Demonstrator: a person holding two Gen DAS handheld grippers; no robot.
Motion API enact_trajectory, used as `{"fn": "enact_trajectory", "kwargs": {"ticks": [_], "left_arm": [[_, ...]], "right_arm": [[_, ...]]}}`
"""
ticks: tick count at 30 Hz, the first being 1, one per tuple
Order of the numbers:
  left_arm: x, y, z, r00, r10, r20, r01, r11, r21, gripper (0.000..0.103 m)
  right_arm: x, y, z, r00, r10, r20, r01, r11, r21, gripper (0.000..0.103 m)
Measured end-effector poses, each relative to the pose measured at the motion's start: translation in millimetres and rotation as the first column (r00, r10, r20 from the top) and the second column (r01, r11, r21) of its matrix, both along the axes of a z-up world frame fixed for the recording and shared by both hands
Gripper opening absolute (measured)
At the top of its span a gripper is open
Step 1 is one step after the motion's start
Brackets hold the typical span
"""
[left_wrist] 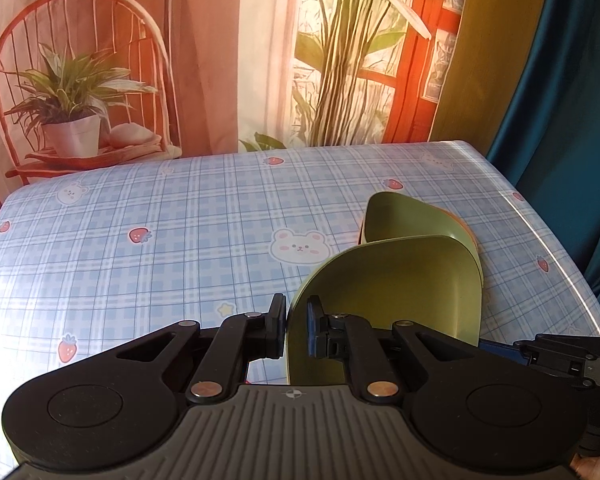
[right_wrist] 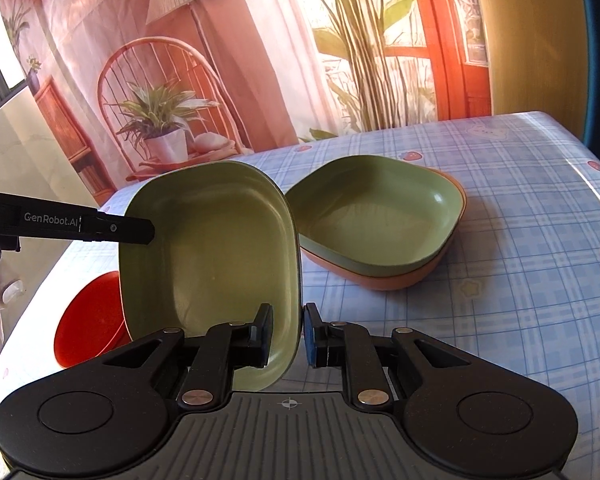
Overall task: Organize plates and bowls
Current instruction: 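Lift the green plate with the left tool and carry it over the plate stack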
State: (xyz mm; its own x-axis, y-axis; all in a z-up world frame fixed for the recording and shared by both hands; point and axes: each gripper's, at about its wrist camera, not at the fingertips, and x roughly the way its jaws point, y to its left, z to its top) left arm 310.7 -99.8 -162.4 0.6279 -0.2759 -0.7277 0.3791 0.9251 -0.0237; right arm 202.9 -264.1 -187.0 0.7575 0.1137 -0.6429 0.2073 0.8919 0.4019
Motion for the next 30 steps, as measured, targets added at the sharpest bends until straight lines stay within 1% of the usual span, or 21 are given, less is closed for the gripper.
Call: {"fn": "enact_trajectory", "kwargs": {"ticks": [6,14,21,30], "left_arm": [[6.1,-7.2,9.3,1.0,-0.021,0.023,0.021,1.0,-0.012,0.012],[21.1,-25.5,18.8,0.996,-0.071,0.048,0.072,0.997,-0.034,0.012],[41.2,-45.9,19.1,0.993,-0.106,0.05,0.109,0.993,-0.052,0.012],[77.3,-79.1,13.5,0.989,-0.14,0.057,0.144,0.987,-0.065,0.012]], "right_arm": [[-3.7,-6.9,8.8,0.999,-0.022,0.033,0.022,1.0,0.003,0.016],[-8.2,-25.7,15.1,0.995,-0.072,0.072,0.072,0.997,0.009,0.016],[-11.1,-38.7,8.7,0.99,-0.112,0.081,0.11,0.993,0.033,0.016],[-1.9,-61.4,1.7,0.983,-0.158,0.088,0.155,0.987,0.045,0.016]]}}
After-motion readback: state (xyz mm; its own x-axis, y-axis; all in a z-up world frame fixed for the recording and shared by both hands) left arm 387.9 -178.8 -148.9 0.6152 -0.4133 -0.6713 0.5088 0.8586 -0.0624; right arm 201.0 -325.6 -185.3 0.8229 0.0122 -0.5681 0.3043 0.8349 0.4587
